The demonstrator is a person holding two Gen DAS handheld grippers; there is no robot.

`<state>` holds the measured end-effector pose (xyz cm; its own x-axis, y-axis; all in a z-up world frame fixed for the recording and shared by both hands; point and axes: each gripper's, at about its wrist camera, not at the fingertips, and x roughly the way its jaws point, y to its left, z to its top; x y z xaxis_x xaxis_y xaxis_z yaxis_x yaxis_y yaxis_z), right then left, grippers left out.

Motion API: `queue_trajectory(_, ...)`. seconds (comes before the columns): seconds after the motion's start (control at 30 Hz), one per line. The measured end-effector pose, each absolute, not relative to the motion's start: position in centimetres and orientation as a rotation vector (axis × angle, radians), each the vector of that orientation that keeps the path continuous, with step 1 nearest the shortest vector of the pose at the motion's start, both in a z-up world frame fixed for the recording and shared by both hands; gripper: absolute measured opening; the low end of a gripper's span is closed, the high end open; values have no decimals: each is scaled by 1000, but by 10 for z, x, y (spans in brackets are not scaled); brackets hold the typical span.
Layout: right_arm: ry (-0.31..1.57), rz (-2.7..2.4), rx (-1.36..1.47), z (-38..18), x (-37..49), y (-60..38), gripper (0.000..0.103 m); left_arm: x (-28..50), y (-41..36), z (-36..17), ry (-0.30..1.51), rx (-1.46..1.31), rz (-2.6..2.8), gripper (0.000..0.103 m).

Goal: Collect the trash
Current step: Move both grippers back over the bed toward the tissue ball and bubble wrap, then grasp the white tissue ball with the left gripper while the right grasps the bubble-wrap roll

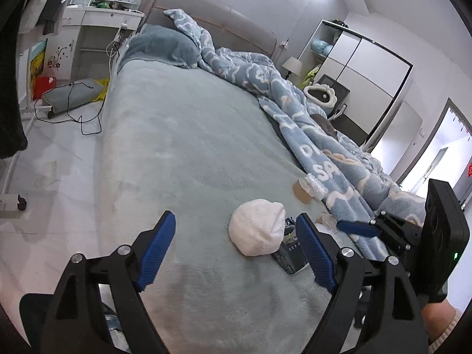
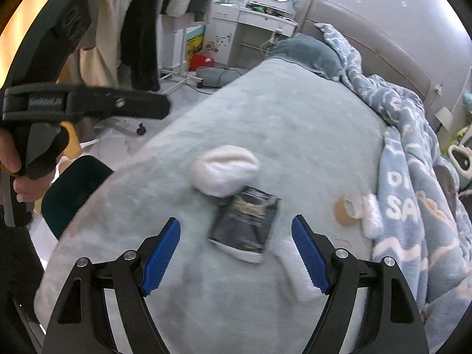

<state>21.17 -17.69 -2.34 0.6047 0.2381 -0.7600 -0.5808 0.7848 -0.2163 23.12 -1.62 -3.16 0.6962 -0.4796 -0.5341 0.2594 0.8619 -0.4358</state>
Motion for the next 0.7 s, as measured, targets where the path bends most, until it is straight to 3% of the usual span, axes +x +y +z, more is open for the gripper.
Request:
queue_trajectory(0.13,818,465,-461,-28,225,-196,77,238,-30,-37,709,-312,-425,85)
queue_trajectory(0.17,824,461,-460,-30,227,-199,71,240,-34,-38,715,-307,-428,85)
queue_trajectory(0.37,836,445,-499,-39,235,-217,58,254,-50,-53,763,-289,-435,85)
queue_trajectory(0.7,815,473,-655,-55,234,-217,49,271,-57,-69,823,-330,-443,84)
